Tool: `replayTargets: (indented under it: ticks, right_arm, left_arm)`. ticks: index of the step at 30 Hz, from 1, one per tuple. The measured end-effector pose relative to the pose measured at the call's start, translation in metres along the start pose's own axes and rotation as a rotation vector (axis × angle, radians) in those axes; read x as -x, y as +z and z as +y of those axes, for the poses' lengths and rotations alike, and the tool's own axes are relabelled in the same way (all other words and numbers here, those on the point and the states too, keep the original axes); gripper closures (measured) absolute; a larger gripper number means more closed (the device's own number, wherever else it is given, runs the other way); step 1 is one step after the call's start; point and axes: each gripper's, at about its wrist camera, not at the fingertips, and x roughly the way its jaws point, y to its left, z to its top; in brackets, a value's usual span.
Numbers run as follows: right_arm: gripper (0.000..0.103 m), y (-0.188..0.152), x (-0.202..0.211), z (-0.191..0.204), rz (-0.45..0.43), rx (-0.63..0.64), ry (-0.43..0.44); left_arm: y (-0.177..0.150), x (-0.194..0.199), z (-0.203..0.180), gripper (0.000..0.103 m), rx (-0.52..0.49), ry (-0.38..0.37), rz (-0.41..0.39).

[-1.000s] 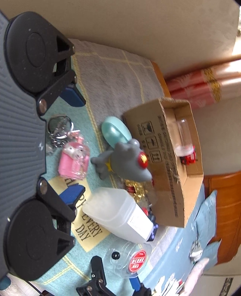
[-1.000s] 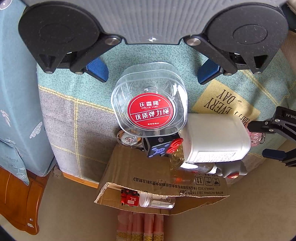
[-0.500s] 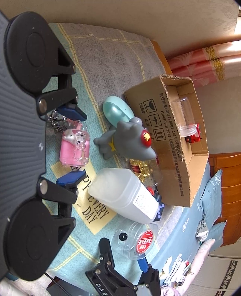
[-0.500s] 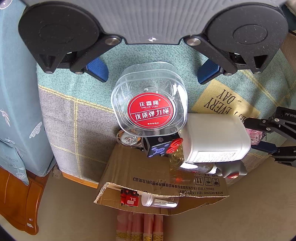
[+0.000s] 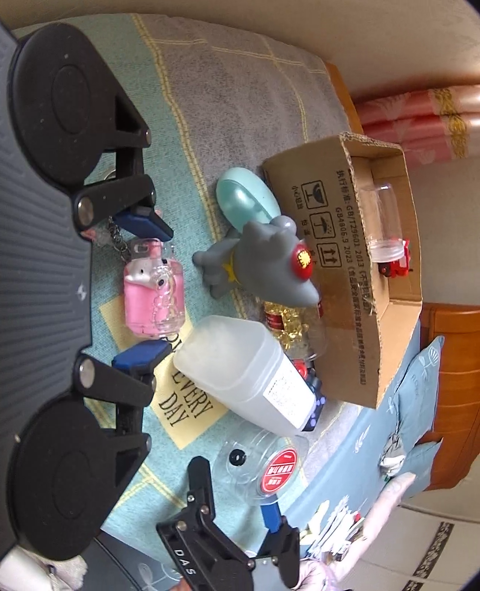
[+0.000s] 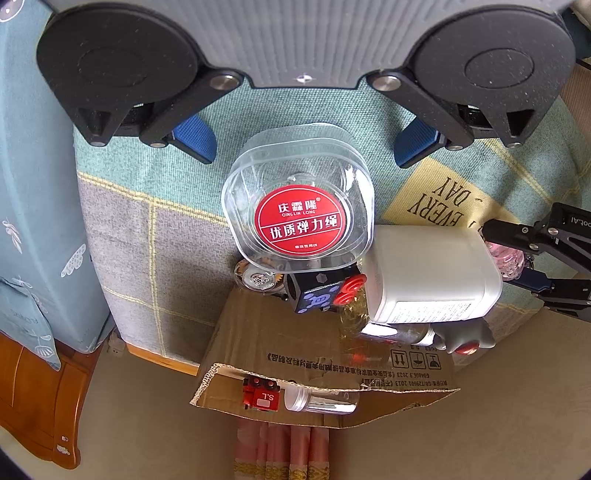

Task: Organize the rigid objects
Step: 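Grasp the pink keychain bottle with the left tool while the right tool grasps the clear round container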

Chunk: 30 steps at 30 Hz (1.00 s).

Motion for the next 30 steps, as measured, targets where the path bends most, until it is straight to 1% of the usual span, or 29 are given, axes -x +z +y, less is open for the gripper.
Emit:
replayTargets:
  ticks: [4,8,12,20,22,24,25,26,27,30]
  right_arm:
    - [0.0,0.003,0.0,0.0,0.009,0.004,0.002]
    - [0.0,0.008,-0.001,-0.001,0.025,0.021,0.013]
    - [0.0,0.013,-0.001,-0.002,0.023,0.061,0.0]
    - [0.001,0.029,-0.004,-0.006,0.029,0.137,0.048]
    - [0.004,0.033,-0.007,-0.004,0.04,0.163,0.055]
    - [0.01,0.035,-0.01,-0.002,0.046,0.186,0.053]
    - [0.016,0.036,-0.011,-0.002,0.051,0.191,0.054]
    - [0.019,0.036,-0.011,-0.002,0.056,0.195,0.056]
    - [0.021,0.036,-0.011,-0.002,0.056,0.197,0.056]
    - [0.022,0.035,-0.008,-0.001,0.061,0.203,0.063]
  left_arm:
    - [-0.003,0.003,-0.006,0.045,0.041,0.048,0.005]
    - [-0.005,0.002,-0.008,0.045,0.058,0.058,-0.002]
    - [-0.003,0.0,-0.01,0.045,0.055,0.071,-0.003]
    - [-0.002,0.0,-0.011,0.045,0.072,0.081,0.0]
    - [-0.001,0.0,-0.011,0.046,0.079,0.081,0.004]
    - [0.0,0.0,-0.011,0.045,0.077,0.09,0.01]
    - [0.0,0.0,-0.012,0.046,0.074,0.098,0.014]
    - [0.001,0.001,-0.012,0.051,0.073,0.097,0.013]
    - [0.001,0.002,-0.011,0.053,0.075,0.095,0.01]
    - [0.002,0.003,-0.009,0.053,0.086,0.083,0.018]
